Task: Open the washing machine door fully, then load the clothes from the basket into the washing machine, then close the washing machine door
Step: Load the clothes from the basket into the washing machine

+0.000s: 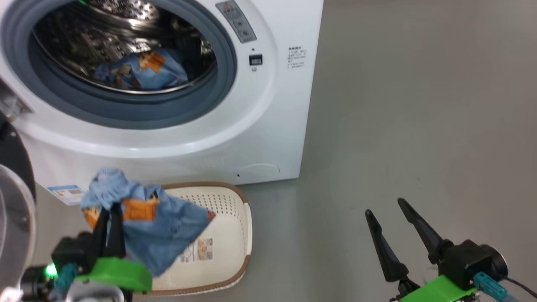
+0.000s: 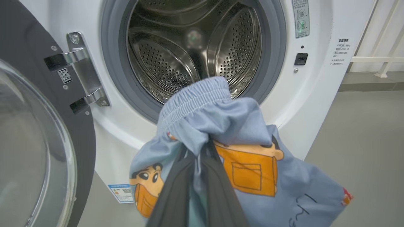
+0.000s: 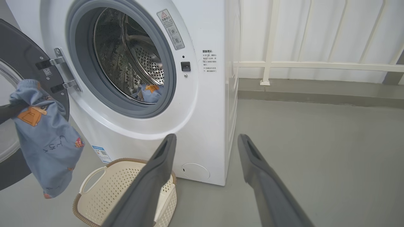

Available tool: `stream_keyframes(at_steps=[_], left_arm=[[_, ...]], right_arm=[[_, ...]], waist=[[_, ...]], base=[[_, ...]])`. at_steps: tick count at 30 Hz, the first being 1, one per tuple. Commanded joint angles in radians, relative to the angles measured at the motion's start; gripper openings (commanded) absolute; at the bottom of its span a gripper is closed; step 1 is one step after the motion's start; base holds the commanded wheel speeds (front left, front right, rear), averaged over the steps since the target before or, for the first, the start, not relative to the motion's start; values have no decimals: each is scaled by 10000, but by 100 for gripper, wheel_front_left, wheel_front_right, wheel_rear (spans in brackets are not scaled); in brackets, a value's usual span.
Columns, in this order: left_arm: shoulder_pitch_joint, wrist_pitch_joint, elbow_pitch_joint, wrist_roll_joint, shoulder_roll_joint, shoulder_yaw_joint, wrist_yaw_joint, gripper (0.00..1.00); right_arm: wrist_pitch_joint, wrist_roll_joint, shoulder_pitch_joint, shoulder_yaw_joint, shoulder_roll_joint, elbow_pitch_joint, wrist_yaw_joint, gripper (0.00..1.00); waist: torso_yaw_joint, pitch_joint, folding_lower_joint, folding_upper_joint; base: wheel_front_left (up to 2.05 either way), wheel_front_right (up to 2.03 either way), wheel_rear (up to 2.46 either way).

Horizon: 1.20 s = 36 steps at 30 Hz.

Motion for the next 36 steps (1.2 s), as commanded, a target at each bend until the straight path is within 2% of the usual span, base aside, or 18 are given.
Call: stream_keyframes(at_steps=[1,9,17,26,36], left_arm=[[-878,-152,65,-150,163,392,-118,0],[-3433,-212,2012,-551,257,744,-566,0],[-5627,116,3525,-821,768,1092,-909,0],[-8272,1418,4995,-1147,1827,1330,-1547,0],[-10485,3144,5555,-1028,3301,1396,-1665,0]], right_arm=[[-117,69,-498,329,-100,-361,62,100],[-457,263,-1333,616,-149,-396,62,100],[-852,488,-2007,988,-159,-199,62,100],[-1396,793,-2734,1468,-134,352,62,100],[-1801,1155,-3366,2133,-74,973,62,100]], waist=[[-233,713,0,-1],[-808,2181,0,-1],[-1477,3335,0,-1],[-2266,4395,0,-1],[-3069,5258,0,-1]], base=[[0,0,0],[0,0,0],[0,0,0],[0,0,0],[0,0,0]])
